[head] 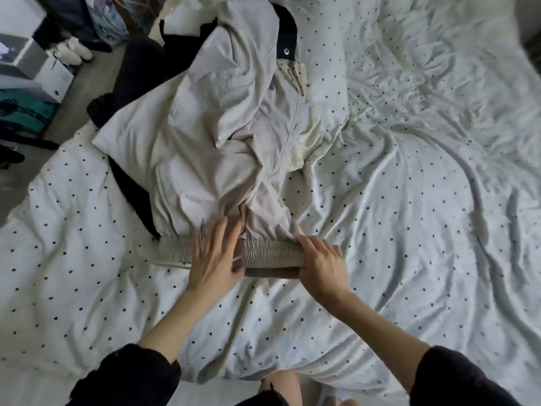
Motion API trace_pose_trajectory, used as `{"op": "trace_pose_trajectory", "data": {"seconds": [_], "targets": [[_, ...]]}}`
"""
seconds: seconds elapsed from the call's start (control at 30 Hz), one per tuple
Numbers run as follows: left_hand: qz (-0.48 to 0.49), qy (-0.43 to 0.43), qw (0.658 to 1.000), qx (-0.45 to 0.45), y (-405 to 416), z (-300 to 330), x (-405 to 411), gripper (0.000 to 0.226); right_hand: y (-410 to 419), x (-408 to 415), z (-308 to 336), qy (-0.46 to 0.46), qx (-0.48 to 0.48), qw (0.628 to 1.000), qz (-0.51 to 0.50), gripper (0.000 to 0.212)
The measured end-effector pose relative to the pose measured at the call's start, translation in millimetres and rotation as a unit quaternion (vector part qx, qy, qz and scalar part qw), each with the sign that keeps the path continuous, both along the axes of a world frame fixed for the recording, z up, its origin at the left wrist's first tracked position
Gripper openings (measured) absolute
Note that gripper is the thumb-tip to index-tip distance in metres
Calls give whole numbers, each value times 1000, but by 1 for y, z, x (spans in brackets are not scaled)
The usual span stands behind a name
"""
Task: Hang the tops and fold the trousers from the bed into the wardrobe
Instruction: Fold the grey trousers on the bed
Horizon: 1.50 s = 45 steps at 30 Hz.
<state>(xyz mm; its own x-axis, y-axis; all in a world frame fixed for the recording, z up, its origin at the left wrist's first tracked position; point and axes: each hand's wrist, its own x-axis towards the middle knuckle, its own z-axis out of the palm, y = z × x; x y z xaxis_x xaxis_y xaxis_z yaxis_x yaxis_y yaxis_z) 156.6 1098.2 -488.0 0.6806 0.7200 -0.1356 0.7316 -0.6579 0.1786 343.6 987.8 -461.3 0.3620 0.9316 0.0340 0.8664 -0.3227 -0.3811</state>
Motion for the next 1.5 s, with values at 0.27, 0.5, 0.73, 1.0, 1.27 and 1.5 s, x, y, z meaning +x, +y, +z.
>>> {"op": "trace_pose_trajectory", "data": {"seconds": [0.27,0.5,0.73,1.0,1.27,1.5], "targets": [[-61,-30,998,10,-67,53,102,46,-64,117,73,-46,75,995,-37,63],[-170,-19,981,-89,-191,101,229,50,-176,237,100,60,123,974,-182,63],[-232,22,943,-236,-318,112,375,50,-297,377,104,140,79,913,-375,35],[-256,67,903,-339,-413,104,505,52,-390,504,88,283,98,840,-453,20],[-171,-50,911,-373,-444,113,621,31,-376,616,112,425,254,768,-406,19],[-264,90,897,-343,-439,39,599,59,-428,566,28,372,48,802,-465,35]]}}
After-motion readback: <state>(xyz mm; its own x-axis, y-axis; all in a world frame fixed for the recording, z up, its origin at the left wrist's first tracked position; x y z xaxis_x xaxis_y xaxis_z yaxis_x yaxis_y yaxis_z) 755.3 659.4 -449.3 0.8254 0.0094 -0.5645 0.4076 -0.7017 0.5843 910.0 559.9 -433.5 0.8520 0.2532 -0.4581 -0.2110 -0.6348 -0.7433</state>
